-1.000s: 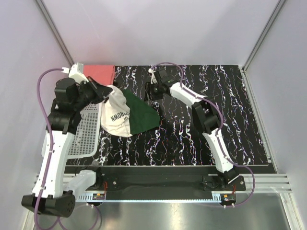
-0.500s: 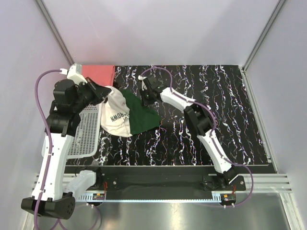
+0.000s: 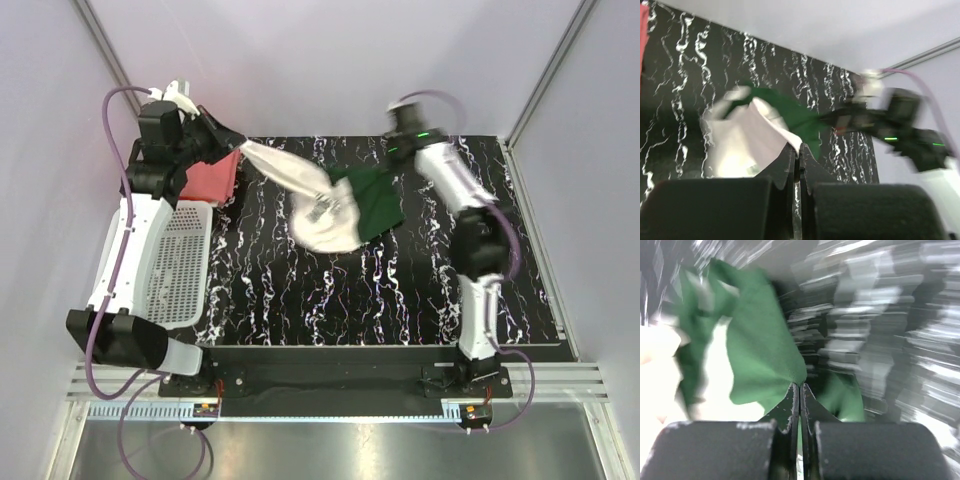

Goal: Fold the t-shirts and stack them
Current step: Flatten the tshirt out

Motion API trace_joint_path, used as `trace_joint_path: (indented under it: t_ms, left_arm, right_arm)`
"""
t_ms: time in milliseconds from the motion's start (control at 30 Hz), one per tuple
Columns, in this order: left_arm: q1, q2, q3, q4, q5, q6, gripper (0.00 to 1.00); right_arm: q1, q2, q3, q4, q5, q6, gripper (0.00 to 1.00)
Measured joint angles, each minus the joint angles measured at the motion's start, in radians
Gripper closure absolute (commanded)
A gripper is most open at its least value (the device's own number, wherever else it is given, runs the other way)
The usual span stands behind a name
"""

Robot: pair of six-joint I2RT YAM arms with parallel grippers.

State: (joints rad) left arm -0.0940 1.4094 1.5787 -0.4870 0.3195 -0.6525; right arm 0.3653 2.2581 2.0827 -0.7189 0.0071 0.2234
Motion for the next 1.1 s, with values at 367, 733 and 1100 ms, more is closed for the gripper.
trace_joint_path:
  t_ms: [367, 733, 1100]
  left_arm:
    - [-0.018, -0.266, -0.449, 0.028, 0.077, 0.032, 1.00]
    - [-0.090, -0.248, -0.850, 0.020, 0.097, 0.079, 1.00]
    - [-0.090, -0.230, -0.827, 0.072, 0.166, 0.114, 1.00]
  right_arm:
    - [-0.232, -0.746, -0.631, -0.076, 0.164, 0.172, 1.00]
    - [-0.293, -1.019, -1.073, -0.152, 0.194, 0.420, 0.53]
    - [-0.447, -0.647, -0.947, 0.193, 0.071, 0.382, 0.48]
